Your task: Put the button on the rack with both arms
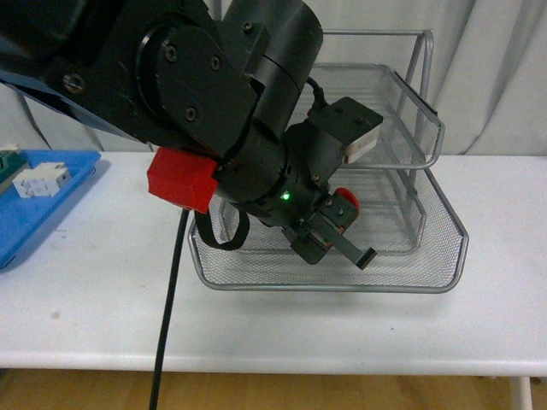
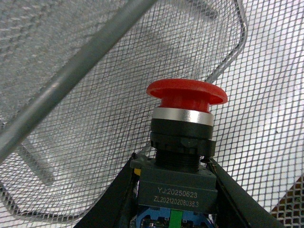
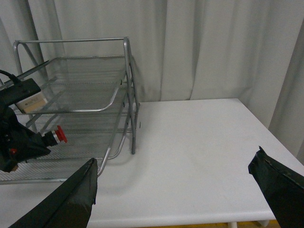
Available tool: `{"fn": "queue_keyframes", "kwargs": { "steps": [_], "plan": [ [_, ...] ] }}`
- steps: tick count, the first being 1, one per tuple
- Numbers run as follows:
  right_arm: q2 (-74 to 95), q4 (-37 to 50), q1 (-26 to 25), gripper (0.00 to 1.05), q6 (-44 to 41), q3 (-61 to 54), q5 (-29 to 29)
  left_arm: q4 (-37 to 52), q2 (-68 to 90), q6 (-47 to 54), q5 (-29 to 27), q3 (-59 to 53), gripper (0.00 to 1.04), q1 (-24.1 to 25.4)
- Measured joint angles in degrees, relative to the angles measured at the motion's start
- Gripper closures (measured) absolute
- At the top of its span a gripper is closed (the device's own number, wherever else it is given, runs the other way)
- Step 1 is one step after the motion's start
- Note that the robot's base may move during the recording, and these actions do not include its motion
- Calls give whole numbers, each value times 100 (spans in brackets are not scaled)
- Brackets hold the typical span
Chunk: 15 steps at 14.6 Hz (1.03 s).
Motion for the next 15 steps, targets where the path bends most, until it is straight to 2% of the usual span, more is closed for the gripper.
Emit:
{"fn": "queue_keyframes", "kwargs": {
  "steps": [2, 3, 6, 8, 9, 10, 11, 13, 15],
  "plan": [
    [0, 0, 0, 6, 0, 0, 0, -52, 125, -107, -55, 94, 50, 0],
    [0, 0, 0, 6, 0, 0, 0, 127, 0, -164, 101, -39, 39, 9],
    [0, 0, 0, 6, 0, 0, 0, 804, -1252, -321, 588, -1191, 7, 173],
    [0, 0, 0, 6, 0, 0, 0, 1639, -2433, -619, 710, -2269, 7, 431],
    [0, -4, 0, 6, 0, 0, 2, 2597, -2699, -824, 164, -2721, 11, 448],
    [0, 9, 2, 6, 0, 0, -22, 4162, -2752, -1325, -1213, -3331, 23, 448],
    [2, -2, -2, 6, 0, 0, -15, 5263, -2900, -1757, -2216, -4356, 40, 634],
    [0, 0, 0, 6, 0, 0, -15, 5932, -3724, -1969, -2245, -5117, 63, 1147],
    [0, 0, 0, 6, 0, 0, -15, 5897, -4354, -2061, -1858, -5687, 87, 1432]
  ]
}}
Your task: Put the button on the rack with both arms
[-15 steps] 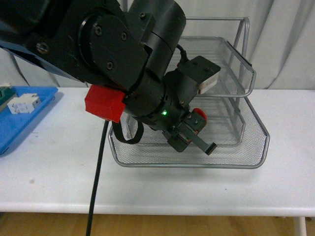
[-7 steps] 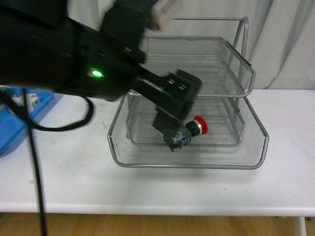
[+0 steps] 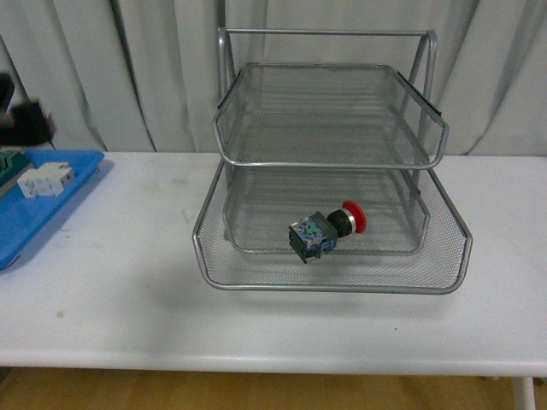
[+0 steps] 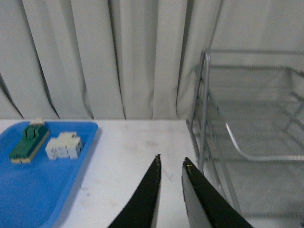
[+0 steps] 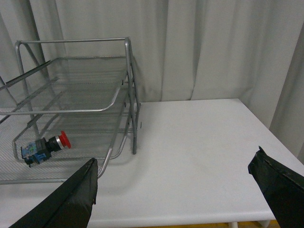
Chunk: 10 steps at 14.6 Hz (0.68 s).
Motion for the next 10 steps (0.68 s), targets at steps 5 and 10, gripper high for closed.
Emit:
{"fn": "queue_keyframes", "kwargs": {
  "steps": [5, 10],
  "plan": [
    [0, 0, 0, 6, 0, 0, 0, -520, -1381, -20, 675, -1001, 103, 671],
    [0, 2, 0, 6, 0, 0, 0, -1075, -2553, -22, 1082, -1558, 103, 1073]
  ]
}}
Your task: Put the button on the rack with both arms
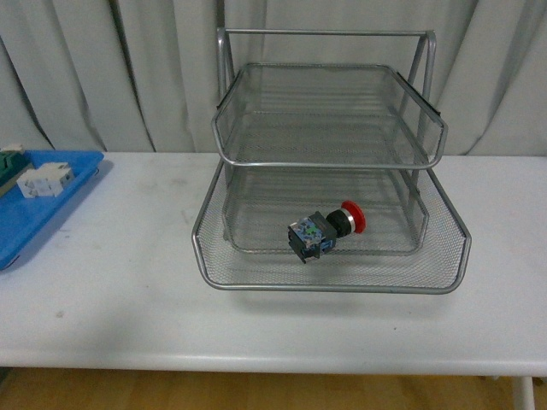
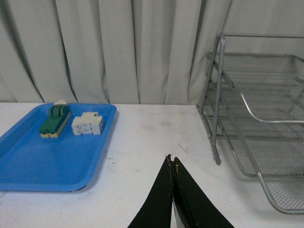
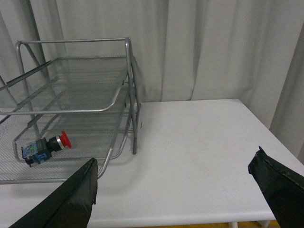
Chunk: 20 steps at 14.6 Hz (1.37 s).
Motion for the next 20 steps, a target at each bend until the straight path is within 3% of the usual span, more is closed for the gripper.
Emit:
{"fn": "queue_keyframes", "kwargs": {
  "steps": [2, 4, 12, 20],
  "plan": [
    [0, -2, 0, 6, 0, 0, 0, -372, -396, 2, 444, -81, 103, 380],
    [0, -2, 0, 6, 0, 0, -2, -756, -824, -7, 457, -166, 103, 540],
    [0, -2, 0, 6, 0, 0, 0, -2509, -2747, -4, 533, -181, 103, 507],
    [0, -2, 0, 6, 0, 0, 0, -3512, -3764, -4, 531, -181, 103, 507]
  ]
}}
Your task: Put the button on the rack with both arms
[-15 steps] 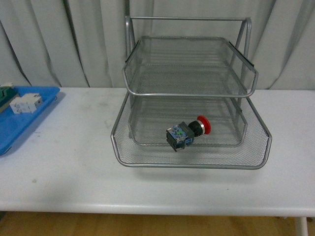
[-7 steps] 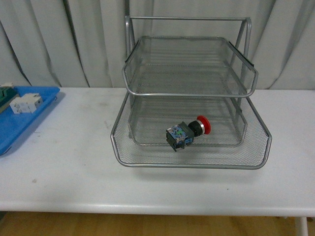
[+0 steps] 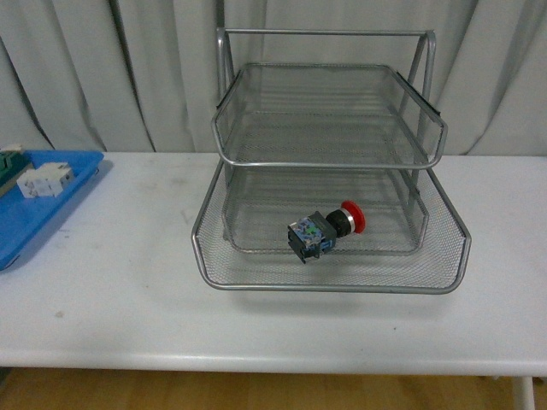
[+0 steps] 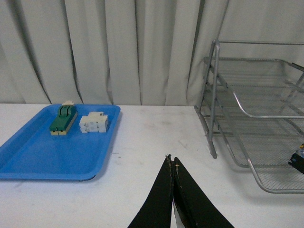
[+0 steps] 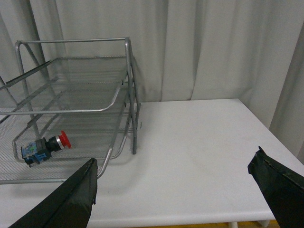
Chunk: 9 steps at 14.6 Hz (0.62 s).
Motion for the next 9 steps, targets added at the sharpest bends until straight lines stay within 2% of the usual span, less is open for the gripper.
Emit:
{"fn": "queue_keyframes", "kwargs": {
  "steps": [3, 4, 7, 8, 9],
  "plan": [
    [0, 0, 0, 6, 0, 0, 0, -503, -398, 0, -4, 15, 103, 0],
    [0, 0, 0, 6, 0, 0, 2, -1276, -1005, 0, 4, 2, 103, 0],
    [0, -2, 0, 6, 0, 0, 0, -1248, -1143, 2, 2, 2, 103, 2],
    [2, -2, 0, 6, 0, 0, 0, -1204, -1143, -9, 2, 2, 98, 2],
    [0, 2, 0, 6, 0, 0, 0, -1224, -1143, -9, 0, 2, 87, 2]
  ]
}}
